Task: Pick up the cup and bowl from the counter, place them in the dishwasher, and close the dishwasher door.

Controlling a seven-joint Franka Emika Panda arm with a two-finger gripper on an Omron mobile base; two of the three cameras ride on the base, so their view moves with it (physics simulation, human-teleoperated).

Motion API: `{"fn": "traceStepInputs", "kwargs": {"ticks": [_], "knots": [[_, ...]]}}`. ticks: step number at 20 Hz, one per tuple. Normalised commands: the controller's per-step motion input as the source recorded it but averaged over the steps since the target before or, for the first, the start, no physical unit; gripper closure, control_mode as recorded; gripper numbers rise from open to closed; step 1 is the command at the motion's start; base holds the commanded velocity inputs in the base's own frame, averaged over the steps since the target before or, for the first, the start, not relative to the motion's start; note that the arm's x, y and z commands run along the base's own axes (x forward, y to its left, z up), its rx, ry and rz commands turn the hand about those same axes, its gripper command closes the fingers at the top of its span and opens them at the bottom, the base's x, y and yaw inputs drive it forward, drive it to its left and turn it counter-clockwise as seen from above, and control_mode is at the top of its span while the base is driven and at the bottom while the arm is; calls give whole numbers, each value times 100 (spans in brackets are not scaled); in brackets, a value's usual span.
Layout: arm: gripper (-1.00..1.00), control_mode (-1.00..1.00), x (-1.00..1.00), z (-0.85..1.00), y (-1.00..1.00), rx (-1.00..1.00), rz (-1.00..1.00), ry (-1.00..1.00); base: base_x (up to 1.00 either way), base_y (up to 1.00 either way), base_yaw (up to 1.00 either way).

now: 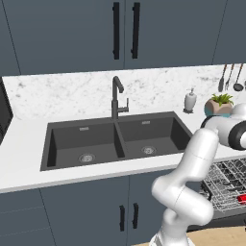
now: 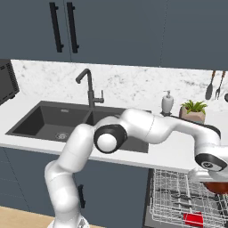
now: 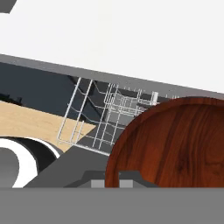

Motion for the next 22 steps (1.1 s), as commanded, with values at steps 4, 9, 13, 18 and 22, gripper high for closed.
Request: {"fn": "traceStepInputs", "kwargs": {"ticks": [4, 9, 13, 18, 22], "knots": [[100, -100, -28, -54, 2, 12, 12, 0, 0, 0, 0], [100, -100, -22, -53, 1, 14, 11, -1, 0, 0, 0], [100, -100, 0, -38, 0, 13, 10, 0, 0, 0, 0], [100, -100, 0, -27, 3, 12, 9, 0, 0, 0, 0], [100, -100, 14, -42, 12, 9, 9, 0, 0, 0, 0]]}}
